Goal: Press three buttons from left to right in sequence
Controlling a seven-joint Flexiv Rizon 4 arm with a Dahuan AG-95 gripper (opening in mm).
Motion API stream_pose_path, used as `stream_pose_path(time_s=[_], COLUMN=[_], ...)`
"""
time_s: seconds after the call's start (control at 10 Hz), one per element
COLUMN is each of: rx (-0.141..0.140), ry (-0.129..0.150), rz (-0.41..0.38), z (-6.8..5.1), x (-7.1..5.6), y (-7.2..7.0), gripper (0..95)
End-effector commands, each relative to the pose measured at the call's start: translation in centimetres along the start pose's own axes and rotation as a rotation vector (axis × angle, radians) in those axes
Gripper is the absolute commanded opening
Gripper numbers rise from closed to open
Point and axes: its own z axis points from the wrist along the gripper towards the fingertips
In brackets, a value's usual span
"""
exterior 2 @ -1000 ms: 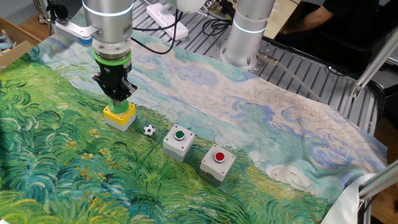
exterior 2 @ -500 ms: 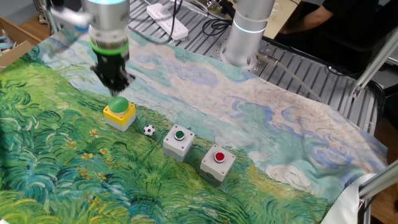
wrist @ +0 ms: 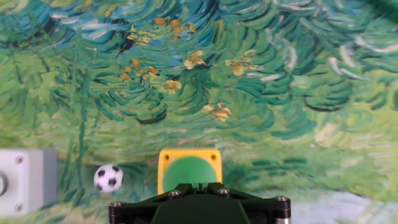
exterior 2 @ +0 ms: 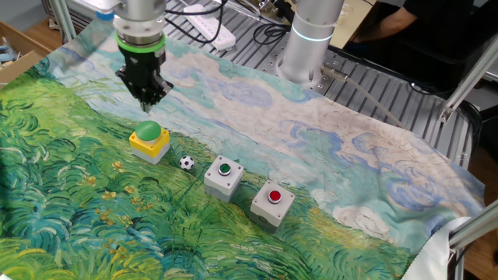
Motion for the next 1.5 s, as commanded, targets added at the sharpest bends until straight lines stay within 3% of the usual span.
stream_pose_path(time_s=[0.1,0.2,0.4,0.9,1.1,1.5], rx=[-0.002,-0.001,-0.001,-0.019,-0.035,-0.029], ry=[0.004,0.006,0.013,0.01,0.014,0.013], rz=[-0.006,-0.006,-0.001,0.059,0.056,0.052], z=[-0.6,-1.1,-2.6,-2.9,-2.9,-3.1], x=[0.0,-0.2,-0.5,0.1,0.0,-0.1], y=[0.7,1.5,4.4,11.1,11.2,11.2], gripper=[0.0,0.0,0.0,0.0,0.0,0.0])
